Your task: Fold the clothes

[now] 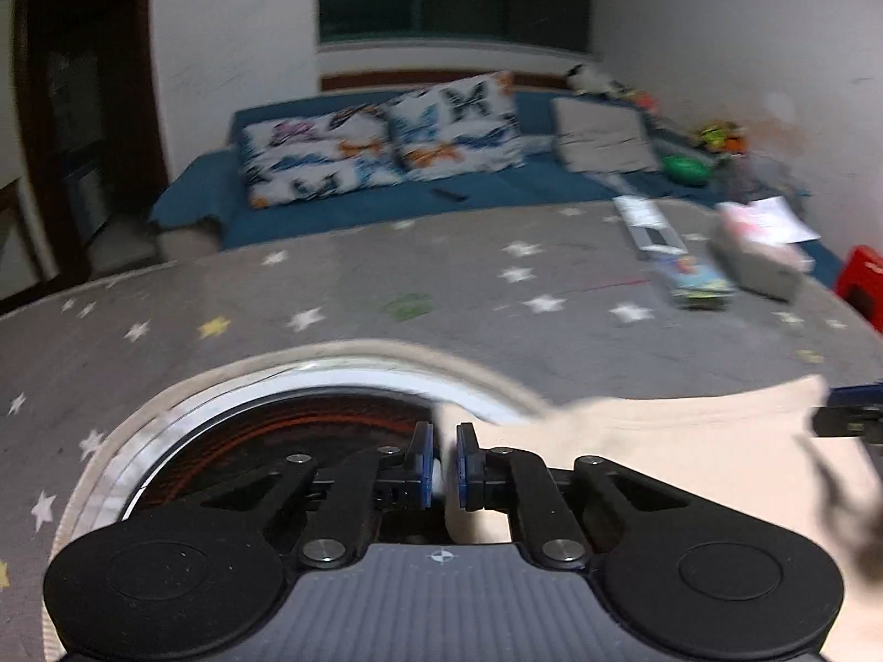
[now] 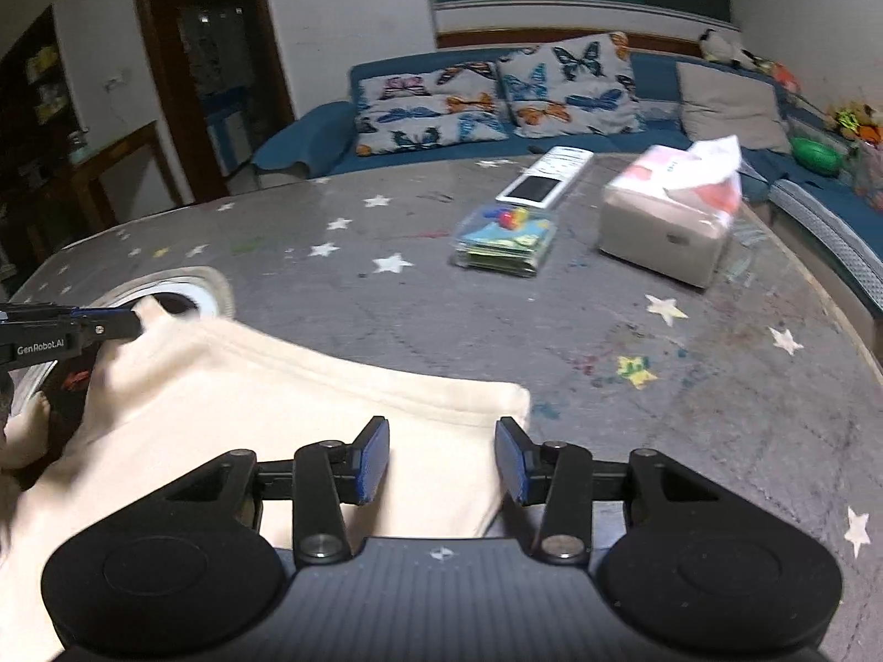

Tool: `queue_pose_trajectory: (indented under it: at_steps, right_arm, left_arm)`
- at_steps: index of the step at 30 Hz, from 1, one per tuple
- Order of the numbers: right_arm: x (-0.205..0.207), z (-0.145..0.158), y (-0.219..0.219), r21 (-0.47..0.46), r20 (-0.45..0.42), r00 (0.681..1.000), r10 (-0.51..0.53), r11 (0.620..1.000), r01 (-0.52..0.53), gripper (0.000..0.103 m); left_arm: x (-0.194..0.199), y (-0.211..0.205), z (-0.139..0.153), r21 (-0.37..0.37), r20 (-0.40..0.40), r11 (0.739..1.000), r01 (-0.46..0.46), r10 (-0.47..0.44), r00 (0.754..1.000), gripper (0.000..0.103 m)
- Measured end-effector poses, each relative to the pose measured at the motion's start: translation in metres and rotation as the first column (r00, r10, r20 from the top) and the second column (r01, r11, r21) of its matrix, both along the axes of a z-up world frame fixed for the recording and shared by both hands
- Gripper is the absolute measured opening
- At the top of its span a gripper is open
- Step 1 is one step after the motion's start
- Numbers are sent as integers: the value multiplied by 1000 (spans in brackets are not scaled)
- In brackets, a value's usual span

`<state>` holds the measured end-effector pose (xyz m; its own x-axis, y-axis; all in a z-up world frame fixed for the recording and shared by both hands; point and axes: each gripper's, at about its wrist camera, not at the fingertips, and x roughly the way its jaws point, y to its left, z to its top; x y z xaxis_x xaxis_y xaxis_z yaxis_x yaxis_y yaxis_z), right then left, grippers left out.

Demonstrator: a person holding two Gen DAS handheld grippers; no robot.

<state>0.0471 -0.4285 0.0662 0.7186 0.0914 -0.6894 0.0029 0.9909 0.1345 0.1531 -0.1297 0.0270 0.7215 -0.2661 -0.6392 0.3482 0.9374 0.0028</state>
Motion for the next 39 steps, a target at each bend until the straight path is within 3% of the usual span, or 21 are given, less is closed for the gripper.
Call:
queue_pose_trajectory:
  at_steps: [3,5,9,14,20,22,23,24,28,33,39]
  right_arm:
    - [4,-3,0,-3,-4,1000,-8,1000,8,36]
    - [6,-5,0,-11,-4,1000,-12,1000,12,32]
    - [5,-4,-4,5,4,999,-52,999,52,28]
    - [-3,-1,-6,-25,21,995,-94,995,94,31]
    - [-3,-4,-18,-22,-4,993,-118,993,118,31]
    - [1,-6,-19,-21,-11,994,-105,994,105,20]
    - [3,-7,-17,-21,-9,996,-89,996,89,8]
    - [5,-7,-15,-23,-5,997,-78,997,78,6]
    - [23,-8,-5,-89,25,998,-59,994,61,5]
    - [41,-8,0,-111,21,999,-38,993,40,7]
    - [15,17,15,-109,61,998,34,994,-27,18]
  left_arm:
    - [13,12,-10,10,-36,999,-49,50,998,10]
    - [14,16,-12,-26,-71,998,-52,50,996,11]
    - [5,10,-8,-38,-45,999,-3,2,999,38]
    - [9,-7,-13,5,-42,1000,31,-30,999,36]
    - [15,-14,-19,26,-32,999,33,-32,999,13]
    - [16,-14,-19,35,-23,999,24,-23,999,12]
    - [16,-13,-19,37,-20,999,19,-18,1000,11]
    - [16,-12,-19,39,-16,999,13,-12,1000,10]
    - [23,-8,-18,54,-11,998,-20,21,1000,10]
    - [32,14,-7,19,-37,998,-61,62,997,13]
    - [11,65,22,3,7,994,-112,112,994,22]
